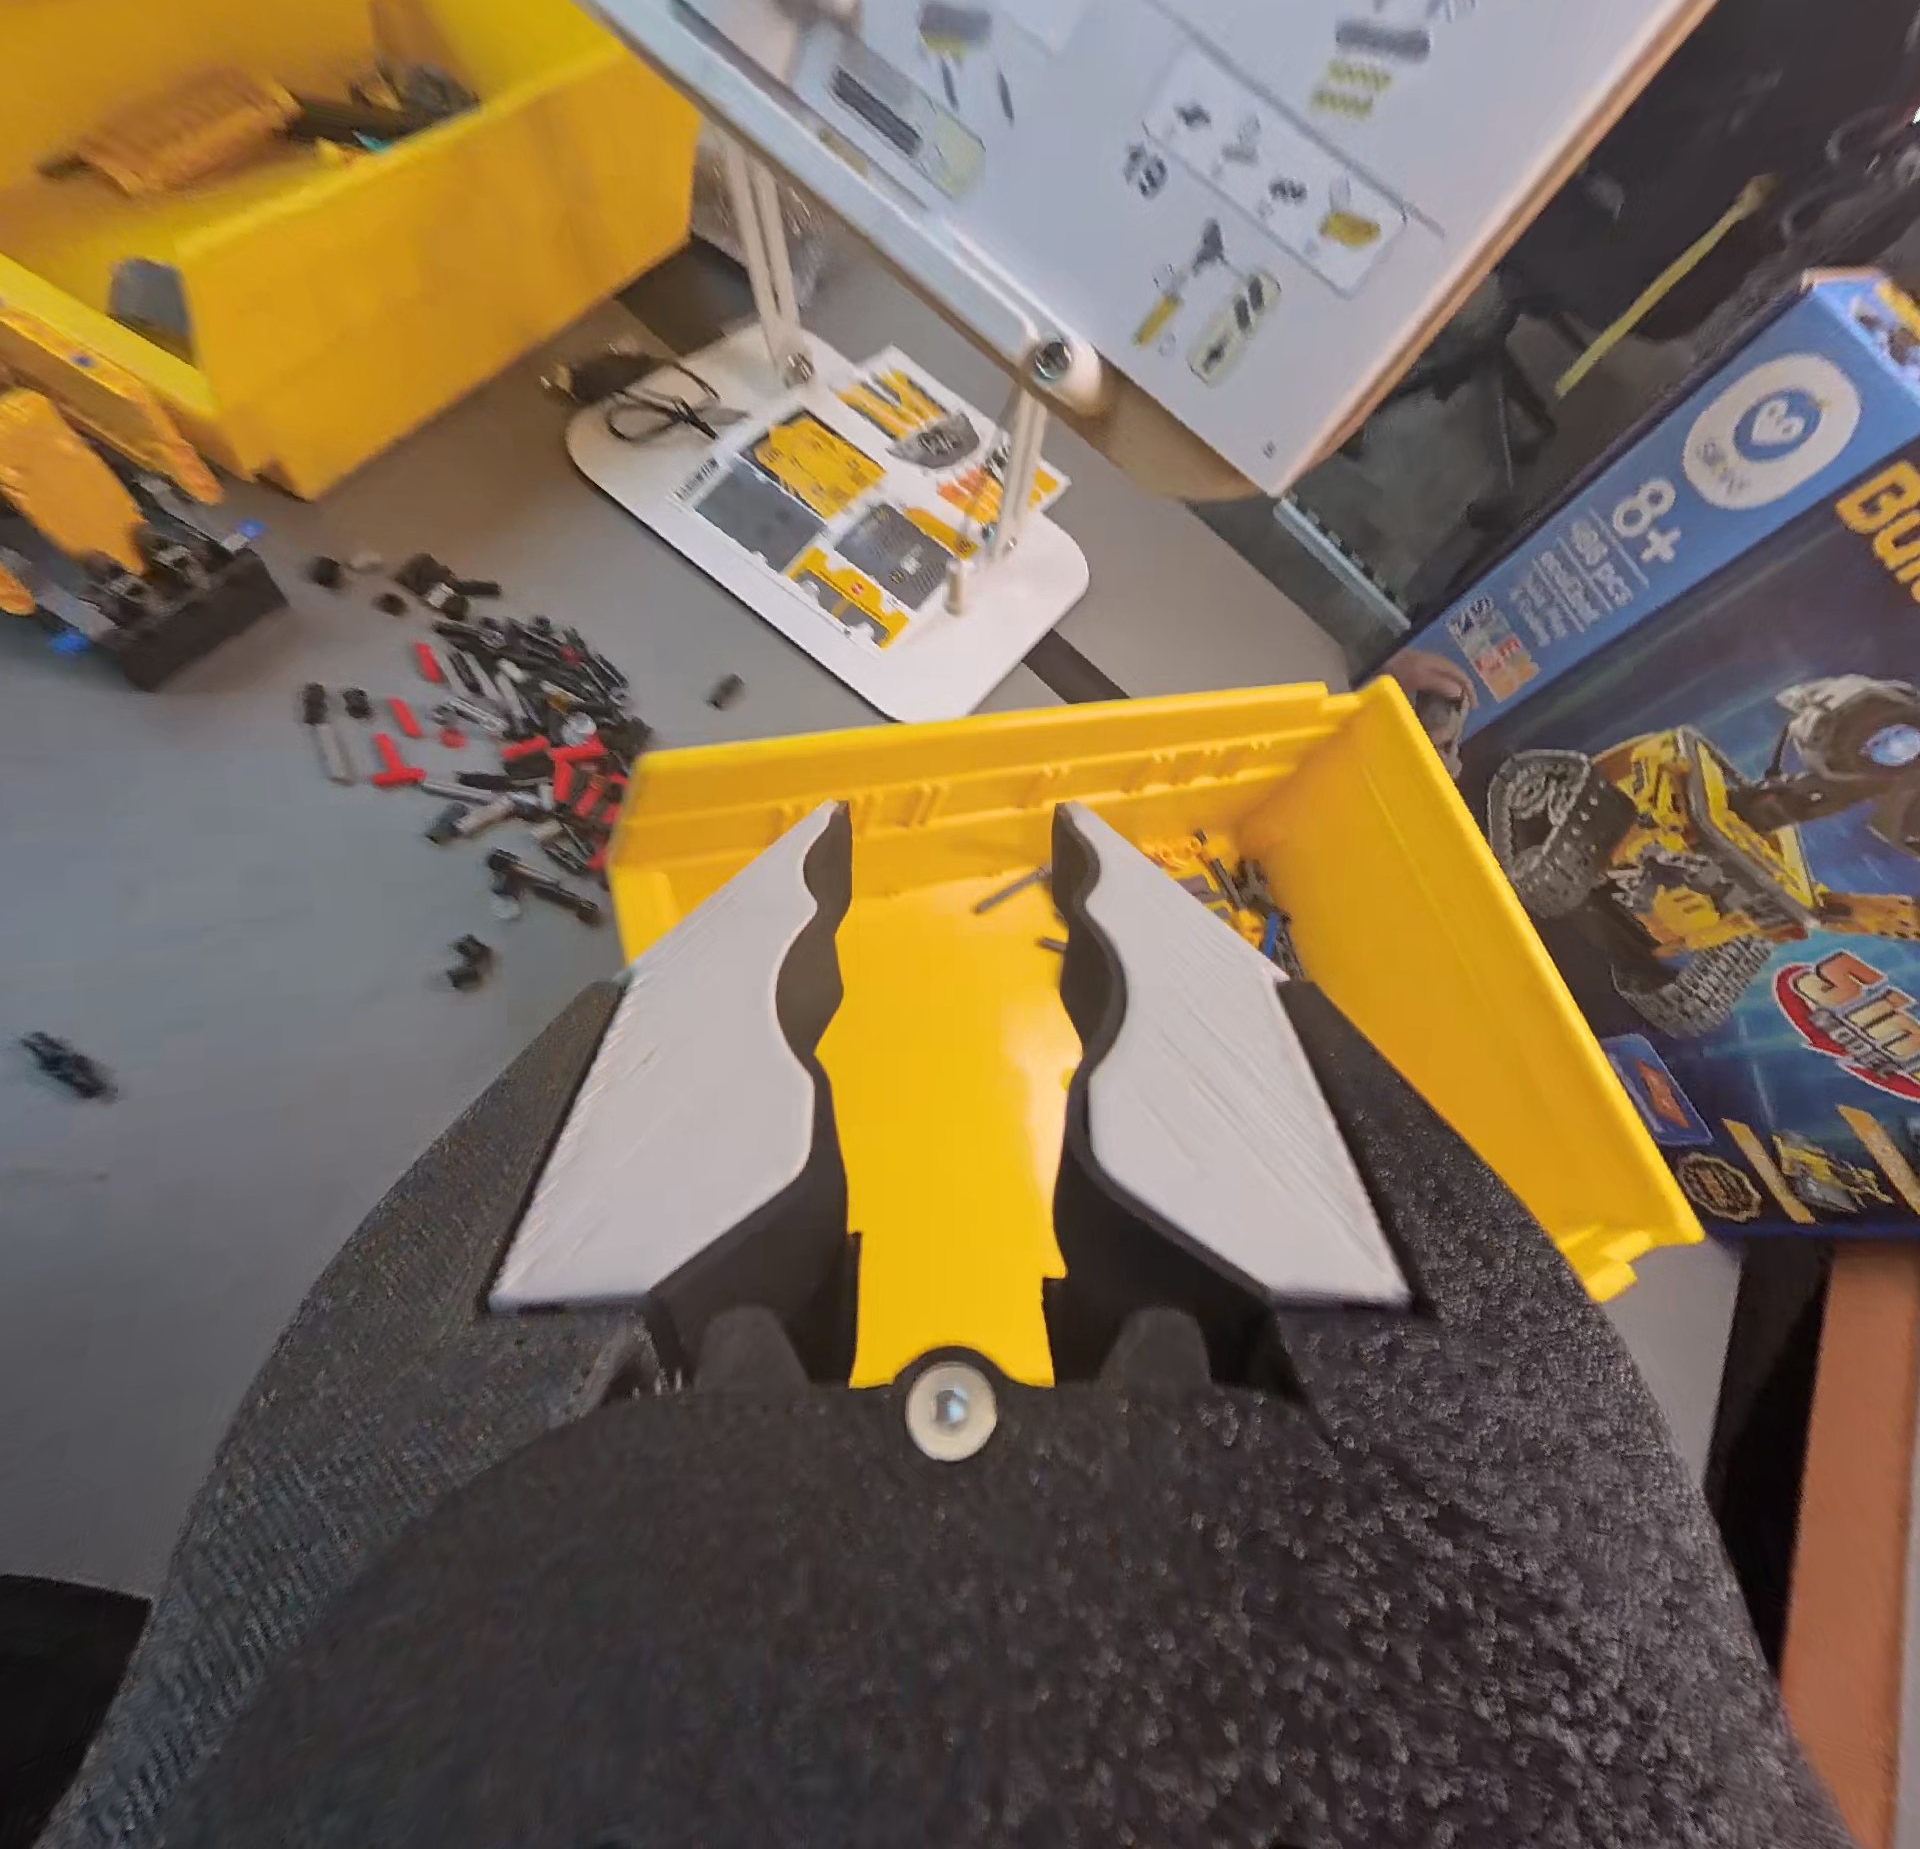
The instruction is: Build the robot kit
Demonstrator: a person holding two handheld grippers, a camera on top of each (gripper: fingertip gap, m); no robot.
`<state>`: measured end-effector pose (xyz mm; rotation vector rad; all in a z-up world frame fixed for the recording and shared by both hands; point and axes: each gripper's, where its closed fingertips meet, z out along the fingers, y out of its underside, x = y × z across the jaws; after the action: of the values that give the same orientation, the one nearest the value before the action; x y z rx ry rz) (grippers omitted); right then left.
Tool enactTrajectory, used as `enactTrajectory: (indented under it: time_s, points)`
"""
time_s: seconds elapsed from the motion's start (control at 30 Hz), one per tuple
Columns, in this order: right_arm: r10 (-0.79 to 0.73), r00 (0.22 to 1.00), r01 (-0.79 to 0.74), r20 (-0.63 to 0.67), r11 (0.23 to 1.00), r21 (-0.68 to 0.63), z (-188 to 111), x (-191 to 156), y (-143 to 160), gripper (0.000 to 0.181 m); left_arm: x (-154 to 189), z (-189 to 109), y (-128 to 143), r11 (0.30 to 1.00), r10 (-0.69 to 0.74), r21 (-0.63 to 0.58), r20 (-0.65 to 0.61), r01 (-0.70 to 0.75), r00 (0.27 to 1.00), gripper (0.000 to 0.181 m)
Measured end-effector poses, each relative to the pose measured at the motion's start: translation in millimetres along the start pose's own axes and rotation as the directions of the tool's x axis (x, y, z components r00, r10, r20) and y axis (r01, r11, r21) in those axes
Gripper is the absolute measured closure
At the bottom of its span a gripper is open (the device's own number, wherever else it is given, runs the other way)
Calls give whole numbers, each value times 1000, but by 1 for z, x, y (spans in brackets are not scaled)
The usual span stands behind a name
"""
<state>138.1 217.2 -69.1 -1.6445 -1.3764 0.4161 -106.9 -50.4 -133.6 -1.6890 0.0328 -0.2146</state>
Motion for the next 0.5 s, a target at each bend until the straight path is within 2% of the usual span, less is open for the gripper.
enactTrajectory:
  time_s: [0.17, 0.27, 0.33, 0.4, 0.5]
  points:
    - [-16, 999, 3, 49, 967, 254, -25, -81, -26, 147, -13, -6, -4, 1000, 6, -5, 74, -5, 997, 133]
    - [3, 992, -45, 130, 945, 325, -22, -124, -20, 152, -21, -9, -7, 998, 61, -41, 110, -56, 992, 135]
    - [-5, 989, -45, 150, 945, 324, -12, -142, -8, 154, -23, -11, -8, 978, 170, -139, 101, -155, 980, 138]
    - [1, 988, -52, 155, 944, 325, -4, -151, 1, 156, -29, -15, -13, 912, 325, -285, 68, -294, 943, 142]
    - [-18, 984, -41, 177, 945, 325, 5, -163, 9, 156, -41, -21, -15, 719, 470, -537, -94, -442, 878, 141]
